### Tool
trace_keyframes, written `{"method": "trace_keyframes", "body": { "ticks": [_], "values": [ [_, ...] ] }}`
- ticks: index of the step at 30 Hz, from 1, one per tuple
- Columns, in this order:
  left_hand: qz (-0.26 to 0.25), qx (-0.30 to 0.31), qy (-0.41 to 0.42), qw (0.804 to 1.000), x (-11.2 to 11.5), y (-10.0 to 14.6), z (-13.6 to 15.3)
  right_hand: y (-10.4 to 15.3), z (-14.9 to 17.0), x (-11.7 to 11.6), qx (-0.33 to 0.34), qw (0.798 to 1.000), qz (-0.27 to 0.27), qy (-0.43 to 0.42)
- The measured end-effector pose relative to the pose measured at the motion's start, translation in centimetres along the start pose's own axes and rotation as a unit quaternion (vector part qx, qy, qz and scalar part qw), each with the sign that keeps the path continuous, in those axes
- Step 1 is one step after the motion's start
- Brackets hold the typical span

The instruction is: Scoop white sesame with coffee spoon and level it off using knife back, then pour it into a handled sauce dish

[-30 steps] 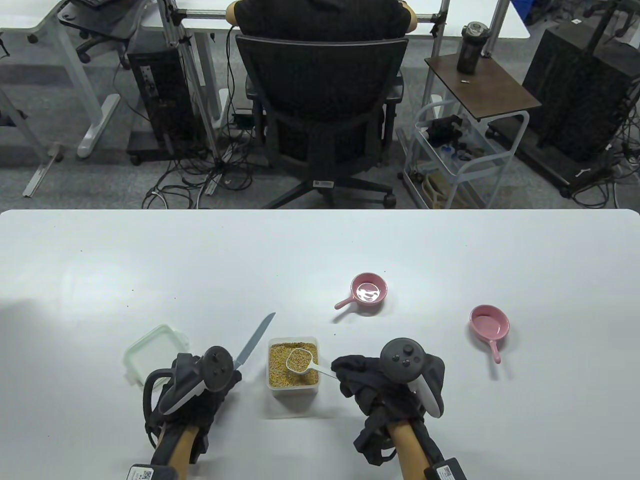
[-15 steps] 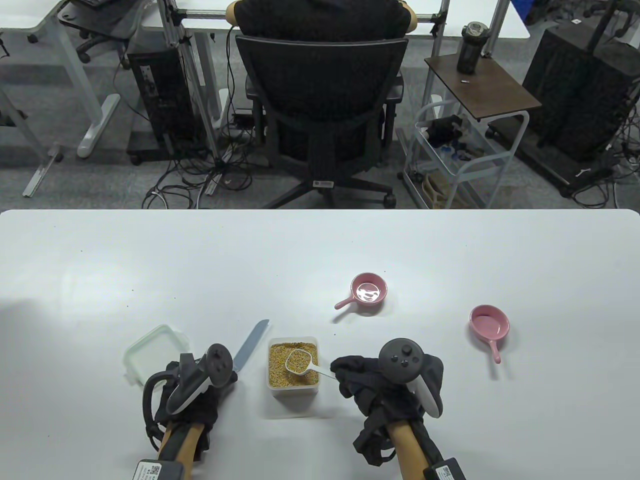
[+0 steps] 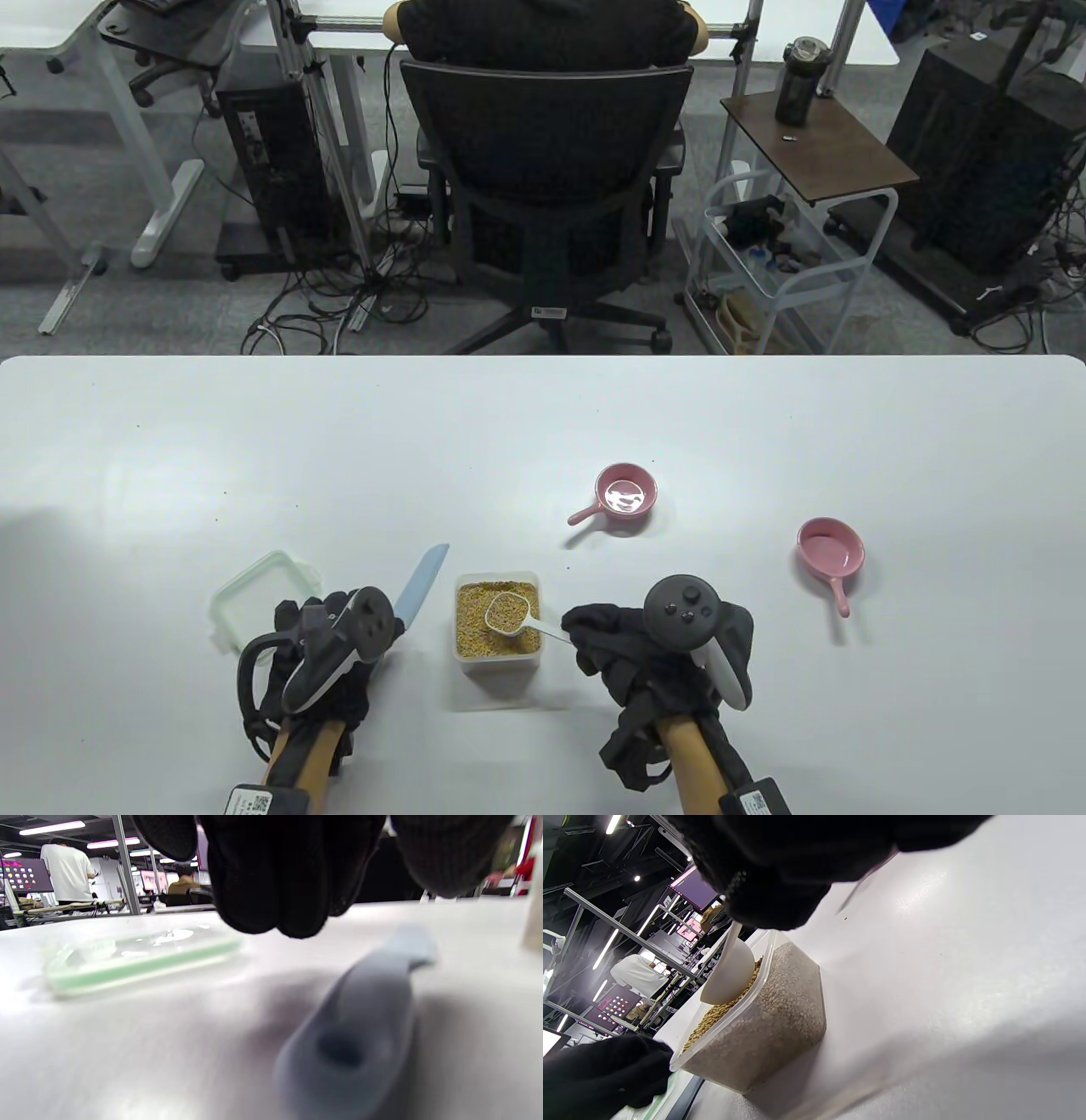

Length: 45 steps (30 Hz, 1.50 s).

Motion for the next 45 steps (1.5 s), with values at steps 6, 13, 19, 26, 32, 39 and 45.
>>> {"method": "trace_keyframes", "body": {
  "ticks": [6,13,19,26,32,39,45],
  "values": [
    [-0.081,0.036,0.066,0.994,-1.5,0.9,0.6,0.0,0.0,0.0,0.000,1.000,0.000,0.000],
    [-0.056,0.039,0.066,0.996,-0.1,0.4,0.9,0.0,0.0,-0.1,0.001,1.000,-0.001,0.000],
    [-0.043,0.039,0.068,0.996,0.3,0.3,0.9,0.0,-0.1,0.1,0.002,1.000,0.004,-0.017],
    [-0.043,0.038,0.073,0.996,0.3,0.2,1.2,-1.2,0.0,2.5,-0.015,0.998,0.034,-0.053],
    [-0.037,0.040,0.071,0.996,0.5,0.1,1.3,-3.7,1.2,6.0,-0.072,0.990,0.085,-0.089],
    [-0.035,0.049,0.073,0.996,0.5,0.1,1.0,-6.2,3.4,7.7,-0.154,0.976,0.131,-0.080],
    [-0.037,0.053,0.074,0.995,0.7,0.0,0.9,-7.1,3.8,8.0,-0.205,0.963,0.171,0.025]
  ]
}}
Point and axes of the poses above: the tracker on the back of each hand, its own z axis roughly to the little-finger side, its own y axis roughly from the fingertips to the wrist, x = y × z, the point moved 3 cm from there along -y, roughly from the wrist to the fingertips, and after that the axes turned 1 degree about x, right-handed, at the moved point
